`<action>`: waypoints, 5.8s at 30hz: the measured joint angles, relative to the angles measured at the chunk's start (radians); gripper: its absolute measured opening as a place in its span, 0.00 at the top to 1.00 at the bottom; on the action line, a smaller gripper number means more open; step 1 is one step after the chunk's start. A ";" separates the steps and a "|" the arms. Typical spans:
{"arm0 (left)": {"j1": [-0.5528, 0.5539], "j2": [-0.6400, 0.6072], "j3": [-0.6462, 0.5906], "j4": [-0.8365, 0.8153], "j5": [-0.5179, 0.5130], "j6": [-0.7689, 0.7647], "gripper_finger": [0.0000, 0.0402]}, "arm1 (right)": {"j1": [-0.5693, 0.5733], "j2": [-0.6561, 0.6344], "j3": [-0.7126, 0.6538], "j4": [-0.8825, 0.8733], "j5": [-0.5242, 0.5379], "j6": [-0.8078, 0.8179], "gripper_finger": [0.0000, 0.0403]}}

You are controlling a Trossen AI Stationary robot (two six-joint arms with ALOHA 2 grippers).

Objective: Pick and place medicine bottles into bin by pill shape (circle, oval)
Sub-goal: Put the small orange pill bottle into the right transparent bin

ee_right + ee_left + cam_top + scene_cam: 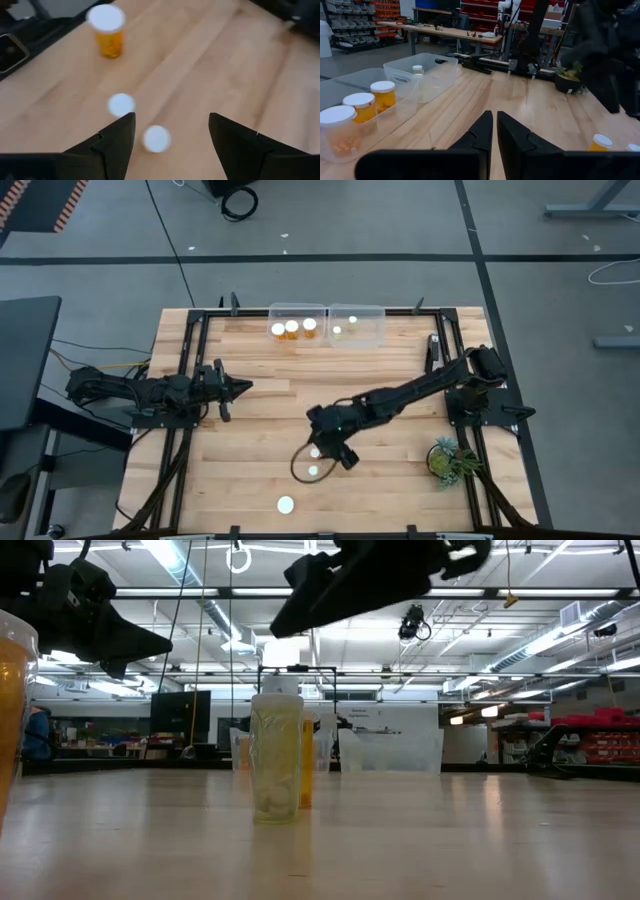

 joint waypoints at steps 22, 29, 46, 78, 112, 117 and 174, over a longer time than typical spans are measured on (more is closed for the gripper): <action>0.000 0.002 0.000 -0.001 0.001 0.000 0.93 | 0.018 0.116 -0.052 0.211 0.042 -0.045 0.36; 0.000 0.000 0.000 -0.001 0.001 0.000 0.94 | -0.028 0.108 -0.052 0.180 -0.042 -0.001 0.36; 0.000 0.000 0.000 -0.001 0.001 0.000 0.94 | -0.054 0.107 -0.081 0.134 -0.135 -0.015 0.36; 0.000 0.000 0.000 -0.001 0.001 0.000 0.91 | -0.053 0.107 -0.156 0.285 -0.128 0.007 0.58; 0.000 0.000 0.000 -0.001 0.002 0.000 0.93 | -0.089 -0.057 -0.156 0.134 0.154 0.001 0.66; 0.000 0.000 0.000 -0.001 0.003 0.000 0.91 | -0.135 -0.108 -0.156 0.087 0.156 0.001 0.66; 0.000 0.000 0.000 -0.001 0.003 0.000 0.93 | -0.923 -0.375 -0.155 -0.061 0.134 0.115 0.65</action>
